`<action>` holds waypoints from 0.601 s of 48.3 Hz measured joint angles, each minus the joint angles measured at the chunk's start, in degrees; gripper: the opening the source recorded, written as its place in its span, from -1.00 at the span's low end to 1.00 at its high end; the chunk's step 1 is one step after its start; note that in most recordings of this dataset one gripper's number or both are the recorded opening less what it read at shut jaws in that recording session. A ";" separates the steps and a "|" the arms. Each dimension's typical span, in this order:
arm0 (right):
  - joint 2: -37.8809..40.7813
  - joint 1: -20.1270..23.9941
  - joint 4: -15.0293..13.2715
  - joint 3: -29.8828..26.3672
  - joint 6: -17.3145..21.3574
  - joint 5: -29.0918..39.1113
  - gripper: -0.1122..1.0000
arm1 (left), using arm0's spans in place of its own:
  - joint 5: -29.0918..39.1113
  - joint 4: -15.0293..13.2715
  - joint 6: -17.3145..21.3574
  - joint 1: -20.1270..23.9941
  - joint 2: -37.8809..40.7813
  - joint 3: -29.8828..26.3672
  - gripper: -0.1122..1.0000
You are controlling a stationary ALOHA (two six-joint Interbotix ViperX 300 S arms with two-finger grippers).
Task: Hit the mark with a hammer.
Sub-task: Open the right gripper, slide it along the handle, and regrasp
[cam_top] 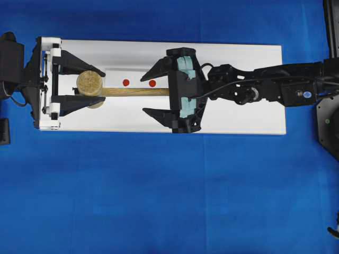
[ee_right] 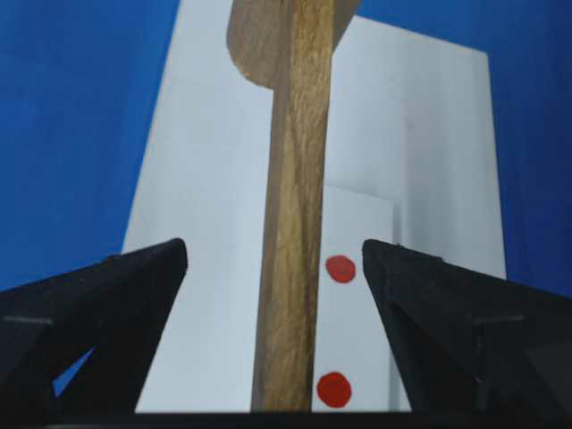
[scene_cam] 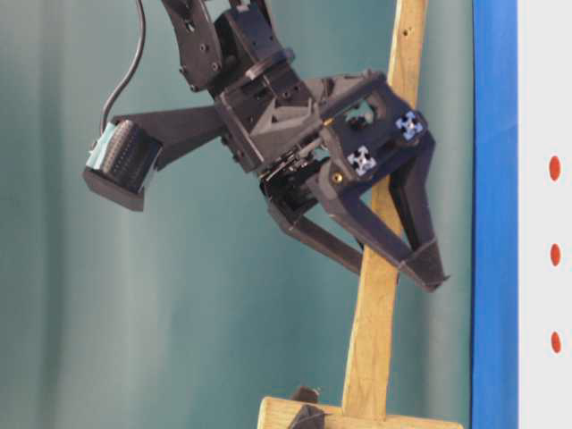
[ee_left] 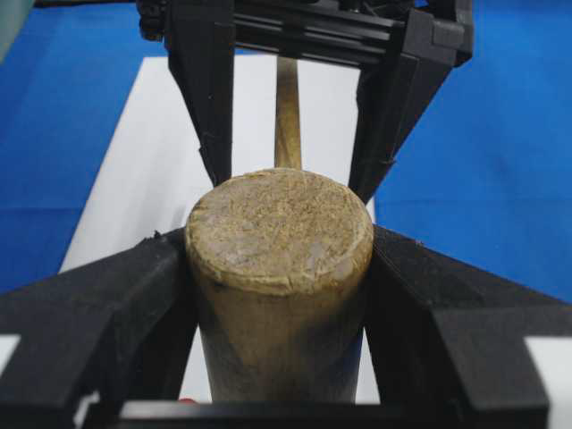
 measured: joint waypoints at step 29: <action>0.00 -0.35 0.44 0.00 0.35 2.46 -0.76 | -0.09 0.09 0.26 -0.26 0.00 -0.09 0.04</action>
